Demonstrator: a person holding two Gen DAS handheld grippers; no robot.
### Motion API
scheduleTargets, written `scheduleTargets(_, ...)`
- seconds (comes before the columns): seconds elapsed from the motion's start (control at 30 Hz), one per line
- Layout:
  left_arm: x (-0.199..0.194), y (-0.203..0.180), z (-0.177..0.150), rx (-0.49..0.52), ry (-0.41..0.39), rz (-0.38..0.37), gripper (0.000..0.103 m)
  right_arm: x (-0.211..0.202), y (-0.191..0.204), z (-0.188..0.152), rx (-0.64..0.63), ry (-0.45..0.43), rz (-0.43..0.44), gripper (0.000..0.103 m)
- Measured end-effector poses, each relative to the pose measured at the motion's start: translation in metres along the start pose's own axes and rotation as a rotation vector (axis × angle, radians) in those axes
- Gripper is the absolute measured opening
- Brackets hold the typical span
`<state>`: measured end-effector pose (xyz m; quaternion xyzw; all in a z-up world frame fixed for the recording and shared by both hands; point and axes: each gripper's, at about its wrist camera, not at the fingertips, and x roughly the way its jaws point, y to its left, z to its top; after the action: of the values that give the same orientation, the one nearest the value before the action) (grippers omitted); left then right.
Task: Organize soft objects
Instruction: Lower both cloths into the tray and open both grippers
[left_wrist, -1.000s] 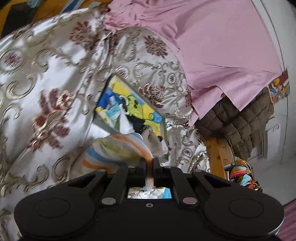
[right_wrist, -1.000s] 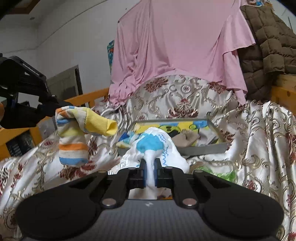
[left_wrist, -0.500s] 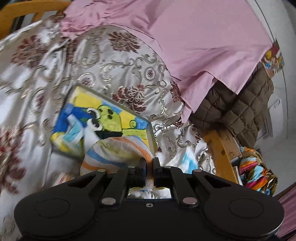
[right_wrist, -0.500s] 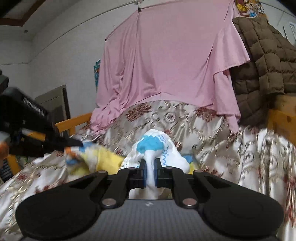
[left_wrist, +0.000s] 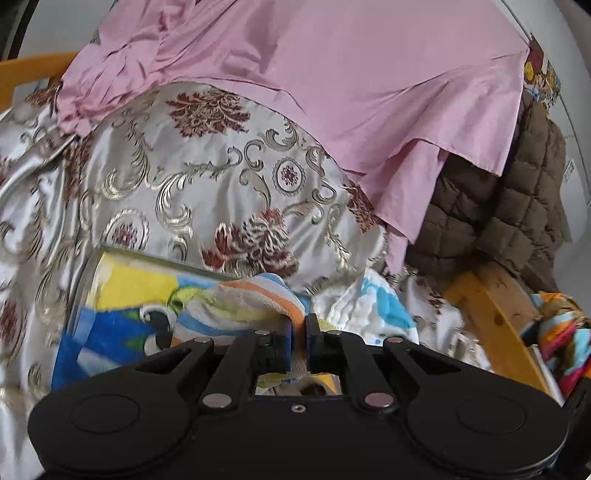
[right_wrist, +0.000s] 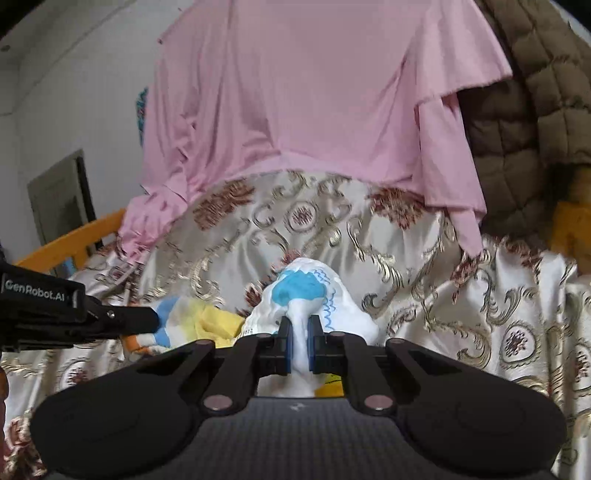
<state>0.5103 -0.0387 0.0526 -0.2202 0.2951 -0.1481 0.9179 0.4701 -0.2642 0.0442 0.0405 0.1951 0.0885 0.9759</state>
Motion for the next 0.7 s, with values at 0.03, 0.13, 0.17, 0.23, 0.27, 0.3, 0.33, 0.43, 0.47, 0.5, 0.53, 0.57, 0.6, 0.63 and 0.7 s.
scheduleTargets(0.03,0.007,0.001,0.0,0.009,-0.002,0.004,0.006,0.009,-0.003,-0.001,0.012,0.015,-0.006,0.009)
scheduleTargets(0.13,0.027,0.005,0.0,0.026,-0.001,0.019,0.007,0.028,-0.011,-0.006,0.045,0.05,-0.024,0.009)
scheduleTargets(0.17,0.033,0.007,-0.001,0.025,0.001,0.022,0.007,0.032,-0.015,-0.008,0.057,0.063,-0.024,0.009)
scheduleTargets(0.23,0.044,0.011,-0.003,0.022,0.008,0.028,0.007,0.04,-0.022,-0.013,0.08,0.093,-0.025,0.009)
scheduleTargets(0.27,0.049,0.012,-0.005,0.023,0.016,0.034,0.007,0.044,-0.025,-0.016,0.086,0.109,-0.026,0.009)
scheduleTargets(0.3,0.054,0.013,-0.007,0.026,0.023,0.04,0.007,0.046,-0.027,-0.018,0.088,0.123,-0.028,0.009)
scheduleTargets(0.33,0.057,0.014,-0.01,0.03,0.031,0.043,0.007,0.049,-0.03,-0.021,0.093,0.136,-0.031,0.009)
scheduleTargets(0.43,0.066,0.015,-0.022,0.035,0.065,0.052,0.007,0.052,-0.036,-0.03,0.112,0.173,-0.032,0.009)
scheduleTargets(0.47,0.068,0.015,-0.026,0.04,0.075,0.056,0.007,0.052,-0.038,-0.031,0.117,0.182,-0.033,0.009)
scheduleTargets(0.5,0.07,0.015,-0.029,0.047,0.08,0.06,0.007,0.052,-0.039,-0.033,0.12,0.191,-0.035,0.009)
scheduleTargets(0.53,0.07,0.015,-0.032,0.053,0.084,0.063,0.007,0.051,-0.04,-0.034,0.121,0.198,-0.035,0.01)
scheduleTargets(0.57,0.07,0.014,-0.034,0.059,0.088,0.065,0.007,0.05,-0.04,-0.034,0.12,0.204,-0.034,0.011)
scheduleTargets(0.6,0.07,0.014,-0.036,0.065,0.094,0.068,0.007,0.049,-0.04,-0.034,0.118,0.209,-0.035,0.012)
scheduleTargets(0.63,0.071,0.013,-0.037,0.068,0.1,0.072,0.008,0.048,-0.04,-0.035,0.117,0.212,-0.035,0.015)
scheduleTargets(0.7,0.069,0.012,-0.039,0.069,0.105,0.078,0.009,0.044,-0.04,-0.034,0.124,0.21,-0.031,0.023)
